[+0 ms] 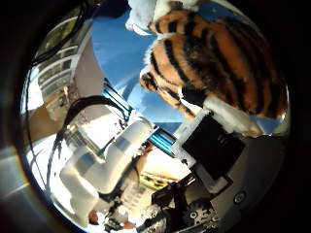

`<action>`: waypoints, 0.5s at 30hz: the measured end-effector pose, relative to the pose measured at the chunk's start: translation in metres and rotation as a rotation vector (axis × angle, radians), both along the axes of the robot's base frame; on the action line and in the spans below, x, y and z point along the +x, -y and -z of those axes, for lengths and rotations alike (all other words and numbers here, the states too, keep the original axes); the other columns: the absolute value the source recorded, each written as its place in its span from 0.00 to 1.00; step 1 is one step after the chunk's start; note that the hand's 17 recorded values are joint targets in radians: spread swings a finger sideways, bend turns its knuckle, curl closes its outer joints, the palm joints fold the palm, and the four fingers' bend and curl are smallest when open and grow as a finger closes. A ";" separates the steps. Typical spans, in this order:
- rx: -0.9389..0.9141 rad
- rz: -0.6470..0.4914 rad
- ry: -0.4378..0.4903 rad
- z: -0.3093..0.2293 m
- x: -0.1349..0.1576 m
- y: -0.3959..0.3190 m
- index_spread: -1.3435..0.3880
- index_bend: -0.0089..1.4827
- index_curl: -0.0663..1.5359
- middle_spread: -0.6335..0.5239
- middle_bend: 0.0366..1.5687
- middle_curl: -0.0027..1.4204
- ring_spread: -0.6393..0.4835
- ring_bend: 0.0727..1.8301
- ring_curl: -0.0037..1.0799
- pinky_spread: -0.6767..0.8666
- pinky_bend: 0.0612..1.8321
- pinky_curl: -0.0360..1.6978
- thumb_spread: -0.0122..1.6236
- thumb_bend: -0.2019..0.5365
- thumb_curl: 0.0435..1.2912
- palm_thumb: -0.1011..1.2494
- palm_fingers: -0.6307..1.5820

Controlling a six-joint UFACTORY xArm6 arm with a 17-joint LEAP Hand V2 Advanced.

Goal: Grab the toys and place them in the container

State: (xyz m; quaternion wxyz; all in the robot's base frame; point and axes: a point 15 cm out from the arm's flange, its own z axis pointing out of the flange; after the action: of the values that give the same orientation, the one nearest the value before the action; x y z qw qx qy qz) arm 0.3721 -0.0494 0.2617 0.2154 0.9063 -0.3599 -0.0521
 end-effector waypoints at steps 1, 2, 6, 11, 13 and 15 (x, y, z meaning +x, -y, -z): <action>0.005 0.002 0.011 -0.010 0.002 -0.003 0.15 0.33 0.52 0.32 0.79 0.73 0.48 0.79 0.79 0.62 0.70 0.64 0.66 0.26 0.56 0.82 0.66; 0.017 0.006 0.020 -0.019 0.004 -0.007 0.14 0.34 0.54 0.33 0.79 0.74 0.47 0.80 0.79 0.61 0.71 0.65 0.66 0.25 0.56 0.82 0.66; 0.105 0.016 0.069 -0.050 0.012 -0.031 0.11 0.33 0.60 0.33 0.81 0.76 0.47 0.82 0.79 0.60 0.74 0.66 0.66 0.26 0.59 0.82 0.65; 0.154 0.001 0.128 -0.089 0.020 -0.053 0.08 0.32 0.69 0.34 0.82 0.77 0.47 0.84 0.79 0.59 0.76 0.66 0.65 0.26 0.62 0.82 0.64; 0.198 -0.013 0.171 -0.108 0.028 -0.072 0.07 0.31 0.71 0.34 0.83 0.78 0.47 0.84 0.79 0.58 0.77 0.66 0.65 0.26 0.63 0.82 0.63; 0.272 -0.014 0.202 -0.122 0.032 -0.096 0.07 0.31 0.74 0.34 0.83 0.78 0.47 0.85 0.79 0.58 0.78 0.66 0.65 0.26 0.64 0.82 0.63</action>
State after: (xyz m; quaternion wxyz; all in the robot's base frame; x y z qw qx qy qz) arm 0.4044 0.0466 0.3832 0.0541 0.9302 -0.3629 -0.0075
